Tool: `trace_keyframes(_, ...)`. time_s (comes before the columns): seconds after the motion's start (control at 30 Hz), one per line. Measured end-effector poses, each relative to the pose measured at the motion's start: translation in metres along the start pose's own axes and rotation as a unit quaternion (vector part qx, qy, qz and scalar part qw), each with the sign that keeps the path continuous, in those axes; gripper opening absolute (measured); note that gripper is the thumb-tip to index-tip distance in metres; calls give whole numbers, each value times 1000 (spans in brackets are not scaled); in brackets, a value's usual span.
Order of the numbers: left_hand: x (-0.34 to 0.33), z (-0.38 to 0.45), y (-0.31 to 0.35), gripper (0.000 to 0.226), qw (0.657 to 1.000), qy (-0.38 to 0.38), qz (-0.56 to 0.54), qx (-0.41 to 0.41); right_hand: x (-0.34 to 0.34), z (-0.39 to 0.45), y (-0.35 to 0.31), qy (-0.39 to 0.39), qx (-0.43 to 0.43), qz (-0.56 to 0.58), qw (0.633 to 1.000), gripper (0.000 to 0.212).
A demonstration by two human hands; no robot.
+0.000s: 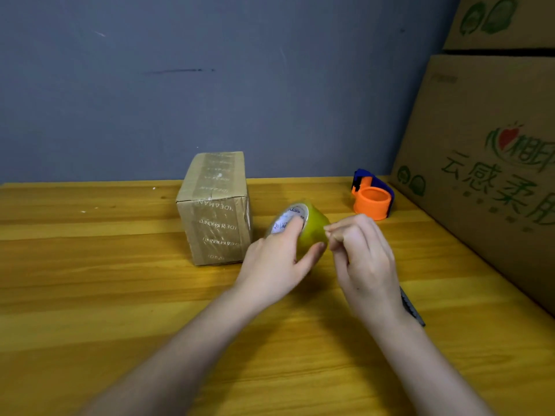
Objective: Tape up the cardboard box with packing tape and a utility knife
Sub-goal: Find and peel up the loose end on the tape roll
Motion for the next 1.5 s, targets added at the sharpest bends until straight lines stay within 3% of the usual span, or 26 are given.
trace_keyframes(0.1,-1,0,3,29,1000,14,9,-6,0,-1,4,10,-28,20,999,23)
trace_keyframes(0.27,-8,2,-5,26,997,-65,-43,23,-11,-10,20,5,-183,97,978,21)
trace_keyframes(0.43,-11,4,-7,32,1000,-27,-3,15,-14,-12,23,-18,-213,82,973,32)
trace_keyframes(0.57,-12,3,-7,35,1000,-17,10,12,-17,-14,26,32,-283,138,948,40)
trace_keyframes(0.7,-9,2,-5,32,1000,-11,-6,12,-18,-19,32,58,-342,180,920,32)
trace_keyframes(0.93,-6,2,-7,31,997,-43,-67,23,-17,-20,37,1,-295,113,949,2)
trace_keyframes(1.03,-11,4,-11,32,985,-114,-132,21,-19,-21,37,-25,-285,103,953,5)
trace_keyframes(1.13,-16,5,-15,27,941,-200,-272,40,-22,-21,33,-64,-260,81,960,7)
trace_keyframes(1.23,-17,4,-16,17,903,-240,-355,45,-21,-20,30,-86,-256,63,961,8)
trace_keyframes(1.37,-17,2,-14,17,890,-261,-373,31,-20,-15,34,-125,-273,19,954,16)
trace_keyframes(1.5,-18,-9,-11,22,875,-283,-391,47,-17,-5,37,-147,-221,-55,963,22)
Point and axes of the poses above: each hand's wrist, its own z-axis towards the middle knuckle, its own x-axis out of the back of the hand, y = z × x, the point moved 3 cm from there along z, towards the middle knuckle, and after that the axes turned 15 degrees about x, right-handed, at the moved point
